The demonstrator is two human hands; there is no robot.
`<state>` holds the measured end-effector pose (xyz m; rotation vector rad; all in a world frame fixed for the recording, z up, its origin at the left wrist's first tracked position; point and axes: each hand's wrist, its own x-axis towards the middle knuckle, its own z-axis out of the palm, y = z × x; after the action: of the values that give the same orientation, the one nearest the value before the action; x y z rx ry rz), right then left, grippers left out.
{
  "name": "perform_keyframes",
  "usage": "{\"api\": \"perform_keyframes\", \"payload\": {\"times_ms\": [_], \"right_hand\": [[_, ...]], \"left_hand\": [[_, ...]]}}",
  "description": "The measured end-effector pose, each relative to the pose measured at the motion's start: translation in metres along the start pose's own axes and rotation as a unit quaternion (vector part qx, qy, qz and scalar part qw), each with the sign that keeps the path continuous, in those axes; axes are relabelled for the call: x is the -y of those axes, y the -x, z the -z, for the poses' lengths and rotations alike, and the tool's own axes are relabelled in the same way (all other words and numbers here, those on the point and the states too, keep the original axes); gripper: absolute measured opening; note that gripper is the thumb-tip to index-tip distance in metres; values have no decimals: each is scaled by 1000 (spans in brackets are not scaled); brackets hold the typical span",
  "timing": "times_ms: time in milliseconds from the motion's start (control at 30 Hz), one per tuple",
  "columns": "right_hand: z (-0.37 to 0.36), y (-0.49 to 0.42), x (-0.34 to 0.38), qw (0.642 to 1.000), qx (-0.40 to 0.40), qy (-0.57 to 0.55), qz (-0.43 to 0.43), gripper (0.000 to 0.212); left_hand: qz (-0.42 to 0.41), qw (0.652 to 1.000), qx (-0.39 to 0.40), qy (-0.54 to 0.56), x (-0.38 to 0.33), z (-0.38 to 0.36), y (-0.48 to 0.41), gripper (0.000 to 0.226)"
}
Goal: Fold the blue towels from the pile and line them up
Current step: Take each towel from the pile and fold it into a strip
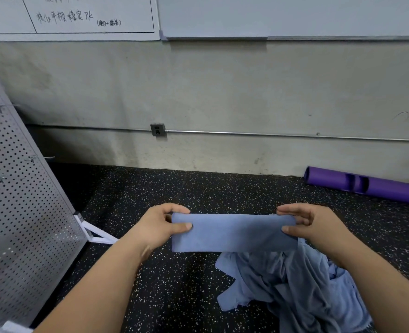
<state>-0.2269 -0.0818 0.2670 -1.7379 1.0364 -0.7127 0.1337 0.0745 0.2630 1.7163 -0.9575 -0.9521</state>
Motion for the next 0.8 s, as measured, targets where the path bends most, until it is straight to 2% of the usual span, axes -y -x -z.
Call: {"api": "perform_keyframes", "payload": {"times_ms": [67, 200, 300, 433, 500, 567, 667, 733, 800], "right_hand": [[1, 0, -1, 1000, 4, 21, 1, 50], [0, -1, -1, 995, -5, 102, 7, 48], [-1, -3, -3, 979, -23, 201, 12, 45], [-1, -4, -2, 966, -22, 257, 26, 39], [-1, -4, -1, 963, -21, 267, 25, 37], [-1, -5, -2, 969, -28, 247, 16, 35], [-2, -4, 5, 994, -50, 102, -8, 23], [-3, -1, 10, 998, -58, 19, -14, 16], [-6, 0, 12, 998, -62, -6, -7, 15]], "left_hand": [[-9, 999, 2, -52, 4, 0, -2, 31], [-43, 987, -24, -152, 11, 0, -8, 23], [-52, 977, -26, -205, 12, 2, -8, 16], [-61, 967, -21, -248, 11, 4, -8, 10], [-61, 970, -16, -234, 10, 3, -8, 9], [-59, 983, -20, -175, 8, 3, -7, 11], [-22, 999, -25, -29, 4, 2, -6, 20], [-14, 999, -41, 25, 2, 2, -7, 27], [-21, 996, -66, 50, -1, 0, -7, 32]]}}
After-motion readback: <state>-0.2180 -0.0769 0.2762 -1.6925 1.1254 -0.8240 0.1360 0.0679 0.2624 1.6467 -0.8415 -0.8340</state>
